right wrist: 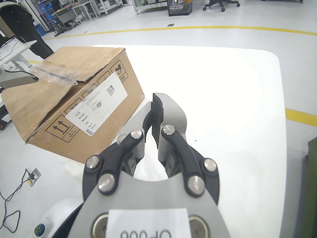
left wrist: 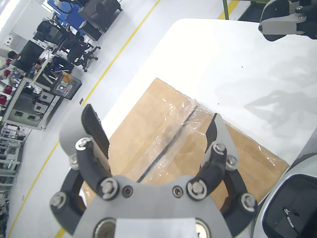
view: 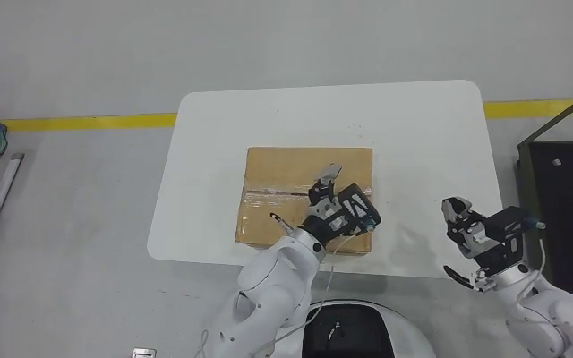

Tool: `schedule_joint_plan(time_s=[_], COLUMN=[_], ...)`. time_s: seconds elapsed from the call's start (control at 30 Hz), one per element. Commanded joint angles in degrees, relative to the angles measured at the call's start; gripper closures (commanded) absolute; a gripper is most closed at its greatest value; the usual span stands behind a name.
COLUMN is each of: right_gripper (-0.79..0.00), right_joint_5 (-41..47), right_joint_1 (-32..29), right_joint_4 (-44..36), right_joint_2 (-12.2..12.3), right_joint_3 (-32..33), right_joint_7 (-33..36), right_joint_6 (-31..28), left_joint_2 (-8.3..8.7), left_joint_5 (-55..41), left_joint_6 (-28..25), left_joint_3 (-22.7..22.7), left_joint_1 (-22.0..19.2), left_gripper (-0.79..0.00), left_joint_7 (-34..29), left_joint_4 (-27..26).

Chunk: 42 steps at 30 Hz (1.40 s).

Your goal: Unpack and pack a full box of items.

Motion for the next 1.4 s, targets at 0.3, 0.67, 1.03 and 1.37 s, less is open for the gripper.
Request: schedule_joint_plan(time_s=[0.3, 0.67, 1.03, 1.37], right_gripper=[0.000, 0.000, 0.000, 0.000], right_joint_5=[-0.42, -1.57, -0.70, -0.15], right_joint_1=[-1.44, -1.44, -1.05, -0.34], right_joint_4=[-0.62, -0.90, -1.20, -0.67], right_joint_2=[-0.09, -0.11, -0.20, -0.32], right_joint_3=[0.56, 0.48, 0.42, -0.41], right_joint_7=[0.70, 2.05, 3.31, 4.20], right_joint_6=[0.92, 0.99, 1.52, 1.96], left_joint_2=[0.06, -1.82, -3.70, -4.25], left_joint_5=[1.85, 0.60, 0.04, 1.32], left_joint_6=[2.03, 1.16, 1.54, 1.31], left_joint_3=[-0.91, 3.47, 5.13, 4.29], left_joint_1=[0.77, -3.52, -7.45, -7.30], left_gripper=[-0.785, -0.785, -0.634, 0.000], left_joint_7=[0.33, -5.48, -12.79, -12.90], left_joint_4=[0.99, 6.46, 10.59, 10.82])
